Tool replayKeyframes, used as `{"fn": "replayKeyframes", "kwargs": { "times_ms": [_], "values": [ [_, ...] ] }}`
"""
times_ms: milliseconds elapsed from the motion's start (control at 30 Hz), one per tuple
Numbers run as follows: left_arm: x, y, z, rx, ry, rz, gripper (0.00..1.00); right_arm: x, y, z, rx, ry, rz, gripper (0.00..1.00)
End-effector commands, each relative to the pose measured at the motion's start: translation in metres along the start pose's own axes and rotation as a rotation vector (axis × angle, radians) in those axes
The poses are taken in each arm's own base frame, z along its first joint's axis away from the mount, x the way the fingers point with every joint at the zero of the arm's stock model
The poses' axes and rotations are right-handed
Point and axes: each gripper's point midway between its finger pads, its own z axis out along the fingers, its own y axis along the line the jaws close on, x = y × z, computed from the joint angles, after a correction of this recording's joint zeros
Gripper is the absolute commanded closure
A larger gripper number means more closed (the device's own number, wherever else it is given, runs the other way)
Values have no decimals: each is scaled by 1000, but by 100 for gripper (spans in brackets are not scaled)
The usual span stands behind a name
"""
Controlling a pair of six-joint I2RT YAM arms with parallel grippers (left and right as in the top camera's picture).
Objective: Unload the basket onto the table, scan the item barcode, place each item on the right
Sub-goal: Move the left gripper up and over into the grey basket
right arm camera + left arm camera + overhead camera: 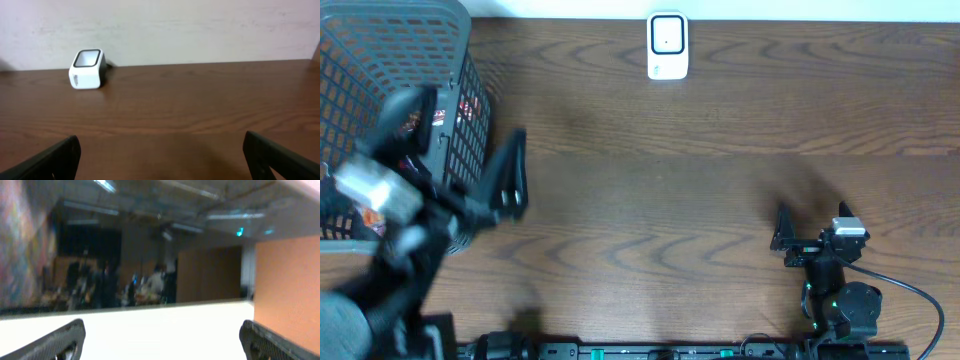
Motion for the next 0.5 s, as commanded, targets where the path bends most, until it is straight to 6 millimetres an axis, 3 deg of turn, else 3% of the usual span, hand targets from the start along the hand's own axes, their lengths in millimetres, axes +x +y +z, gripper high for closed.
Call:
{"fn": "replayKeyframes", "kwargs": {
  "times_ms": [0,100,200,333,467],
  "values": [
    [-29,6,28,-6,43,98,2,0,0,0,4,0,-12,1],
    [-38,21,51,-35,104,135,2,0,0,0,4,0,-12,1],
    [-46,51,68,-142,152,117,2,0,0,0,4,0,-12,1],
    [-42,103,74,-309,237,91,2,0,0,0,4,0,-12,1],
    [-29,134,73,-358,289,72,2,0,0,0,4,0,-12,1]
  ]
}}
